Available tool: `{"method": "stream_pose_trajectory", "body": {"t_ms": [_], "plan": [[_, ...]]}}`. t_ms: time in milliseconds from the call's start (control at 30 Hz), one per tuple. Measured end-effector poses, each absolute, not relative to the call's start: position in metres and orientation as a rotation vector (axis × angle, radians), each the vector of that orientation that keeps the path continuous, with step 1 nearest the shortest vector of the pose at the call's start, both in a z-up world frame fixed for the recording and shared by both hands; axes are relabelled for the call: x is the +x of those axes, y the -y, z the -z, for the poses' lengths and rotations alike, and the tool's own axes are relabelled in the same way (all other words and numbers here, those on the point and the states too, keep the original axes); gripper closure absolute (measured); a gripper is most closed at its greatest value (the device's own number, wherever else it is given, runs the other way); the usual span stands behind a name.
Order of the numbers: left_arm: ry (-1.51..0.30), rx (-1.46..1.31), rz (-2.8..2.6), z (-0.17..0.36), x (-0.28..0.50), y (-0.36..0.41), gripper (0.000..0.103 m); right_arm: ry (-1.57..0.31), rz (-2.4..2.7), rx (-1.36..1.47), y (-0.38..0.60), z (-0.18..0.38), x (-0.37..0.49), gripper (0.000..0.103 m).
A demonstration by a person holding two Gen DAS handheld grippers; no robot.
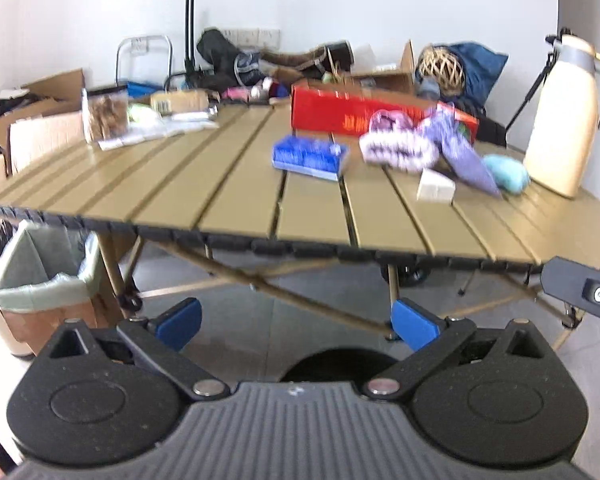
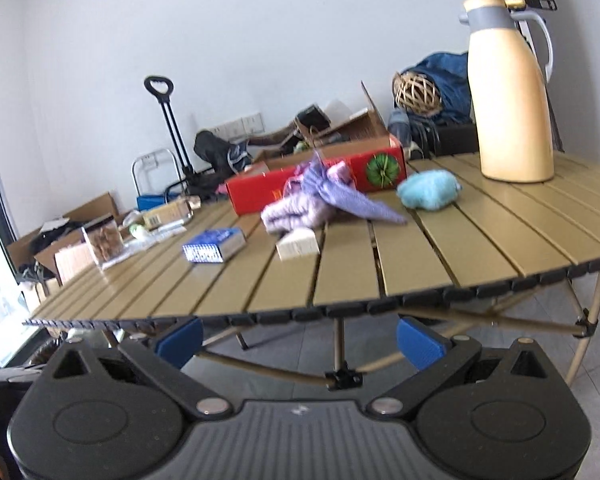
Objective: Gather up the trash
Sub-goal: 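Raise both tools back toward the table items, then grasp the blue tissue pack with left tool while right tool grasps the white foam piece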
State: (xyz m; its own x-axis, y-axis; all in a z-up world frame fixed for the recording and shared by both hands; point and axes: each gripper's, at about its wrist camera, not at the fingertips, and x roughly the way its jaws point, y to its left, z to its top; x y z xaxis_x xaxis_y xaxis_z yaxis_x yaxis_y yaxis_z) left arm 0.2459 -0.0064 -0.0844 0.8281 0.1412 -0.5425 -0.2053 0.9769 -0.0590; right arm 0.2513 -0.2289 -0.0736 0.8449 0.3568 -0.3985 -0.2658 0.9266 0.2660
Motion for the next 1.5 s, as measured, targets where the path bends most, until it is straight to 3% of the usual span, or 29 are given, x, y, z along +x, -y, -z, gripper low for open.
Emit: {"method": "stream_pose_trajectory", "body": {"t_ms": [433, 800, 1500], "plan": [[-0.416, -0.139, -0.219, 0.036, 0.243, -0.014, 0.000, -0.315, -0.361, 0.248, 0.219, 0.034, 0.260, 0.000], [-0.358, -0.160, -0.247, 0.004, 0.286, -0.032, 0.000, -0.226, -0.295, 0.227, 0.214, 0.010, 0.301, 0.000], [-0.423, -0.131, -0.227, 0.013, 0.369, -0.061, 0.000, -0.338, -0.300, 0.142, 0.172, 0.038, 0.390, 0.000]]}}
